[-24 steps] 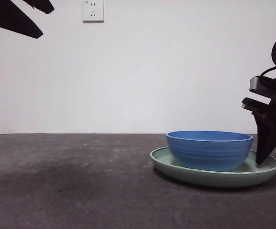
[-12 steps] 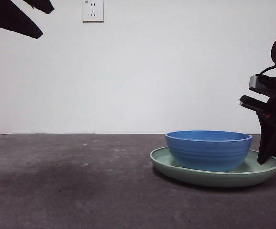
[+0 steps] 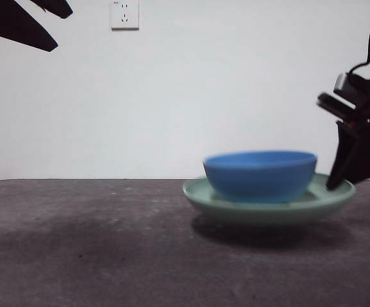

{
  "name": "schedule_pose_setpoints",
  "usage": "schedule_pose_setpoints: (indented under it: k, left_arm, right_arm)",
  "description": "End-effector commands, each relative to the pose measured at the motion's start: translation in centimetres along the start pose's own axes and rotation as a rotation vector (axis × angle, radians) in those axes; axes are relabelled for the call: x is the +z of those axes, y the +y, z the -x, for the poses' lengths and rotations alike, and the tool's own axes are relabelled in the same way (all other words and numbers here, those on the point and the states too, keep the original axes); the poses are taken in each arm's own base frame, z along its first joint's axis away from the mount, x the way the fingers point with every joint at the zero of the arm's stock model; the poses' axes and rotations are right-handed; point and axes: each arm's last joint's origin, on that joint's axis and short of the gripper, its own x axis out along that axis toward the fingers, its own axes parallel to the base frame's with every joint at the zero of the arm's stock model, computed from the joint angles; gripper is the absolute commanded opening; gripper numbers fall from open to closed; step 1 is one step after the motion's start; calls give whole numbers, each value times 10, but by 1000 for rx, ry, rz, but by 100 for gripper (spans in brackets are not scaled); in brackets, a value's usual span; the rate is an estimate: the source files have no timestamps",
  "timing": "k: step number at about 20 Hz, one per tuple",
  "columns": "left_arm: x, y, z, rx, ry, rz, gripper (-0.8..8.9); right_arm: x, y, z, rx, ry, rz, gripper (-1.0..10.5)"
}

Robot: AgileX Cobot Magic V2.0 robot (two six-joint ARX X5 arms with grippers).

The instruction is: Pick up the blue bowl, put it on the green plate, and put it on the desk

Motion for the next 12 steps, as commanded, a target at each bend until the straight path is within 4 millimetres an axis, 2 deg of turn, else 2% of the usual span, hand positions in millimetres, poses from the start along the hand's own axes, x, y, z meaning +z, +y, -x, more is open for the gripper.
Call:
schedule_pose_setpoints:
  k: [1, 4, 8, 12]
  left_arm:
    - [3, -1, 0, -9, -15, -27, 186]
    - [4, -1, 0, -9, -15, -27, 187]
    - [4, -1, 0, -9, -15, -27, 186]
    - [4, -1, 0, -9, -15, -27, 187]
  right_arm:
    - [5, 7, 4, 49, -29, -33, 14]
    - [8, 19, 4, 74, -42, -25, 14]
    - [14, 45, -2, 109, -82, 2, 14]
    - [18, 62, -18, 117, -60, 6, 14]
